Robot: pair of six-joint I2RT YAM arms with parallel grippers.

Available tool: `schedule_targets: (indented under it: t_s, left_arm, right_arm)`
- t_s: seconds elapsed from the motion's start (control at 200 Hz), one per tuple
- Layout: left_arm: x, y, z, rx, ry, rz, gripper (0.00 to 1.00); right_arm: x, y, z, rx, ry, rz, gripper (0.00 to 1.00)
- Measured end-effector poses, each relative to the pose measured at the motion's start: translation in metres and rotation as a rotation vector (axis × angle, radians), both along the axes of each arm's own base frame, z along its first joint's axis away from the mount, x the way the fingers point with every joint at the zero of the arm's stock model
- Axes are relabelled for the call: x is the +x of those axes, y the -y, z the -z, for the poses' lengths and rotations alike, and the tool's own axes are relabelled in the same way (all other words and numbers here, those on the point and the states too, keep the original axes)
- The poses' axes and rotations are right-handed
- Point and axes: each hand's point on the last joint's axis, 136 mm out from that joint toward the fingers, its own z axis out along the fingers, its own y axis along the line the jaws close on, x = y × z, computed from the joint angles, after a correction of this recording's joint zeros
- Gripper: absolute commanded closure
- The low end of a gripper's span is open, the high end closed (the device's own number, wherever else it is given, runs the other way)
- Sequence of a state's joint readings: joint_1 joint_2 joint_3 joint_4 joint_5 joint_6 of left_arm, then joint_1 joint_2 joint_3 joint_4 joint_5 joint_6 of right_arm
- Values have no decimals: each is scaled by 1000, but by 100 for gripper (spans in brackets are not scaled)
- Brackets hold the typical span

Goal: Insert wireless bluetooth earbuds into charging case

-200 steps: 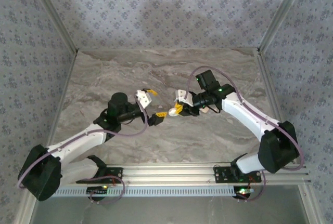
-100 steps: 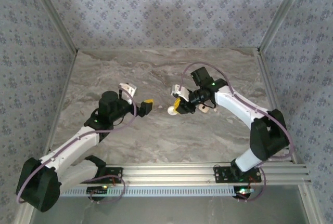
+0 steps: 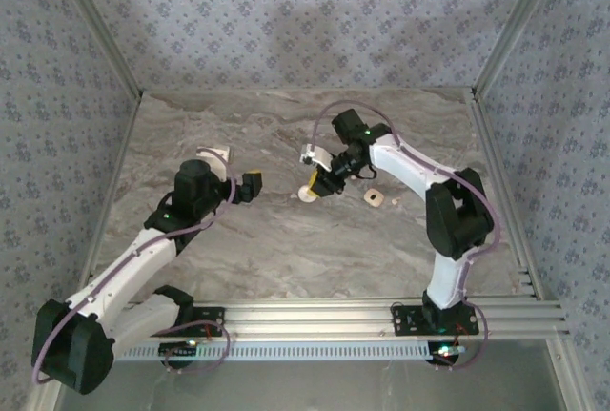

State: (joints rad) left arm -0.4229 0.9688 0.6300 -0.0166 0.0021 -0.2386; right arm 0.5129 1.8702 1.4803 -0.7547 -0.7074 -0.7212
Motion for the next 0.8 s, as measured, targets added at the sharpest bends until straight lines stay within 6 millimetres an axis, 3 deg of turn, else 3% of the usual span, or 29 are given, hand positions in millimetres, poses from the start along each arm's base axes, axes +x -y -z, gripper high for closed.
schedule_targets:
  t_s: [0.23, 0.665, 0.799]
  left_arm:
    - [8, -25, 0, -17, -48, -111, 0]
    - [14, -48, 13, 10, -137, -179, 0]
    - [14, -49, 13, 0, -145, -179, 0]
  right_arm:
    - [15, -19, 14, -22, -65, -13, 82]
    - [31, -60, 46, -45, -188, -2, 82]
    - [27, -65, 57, -63, -227, 4, 82]
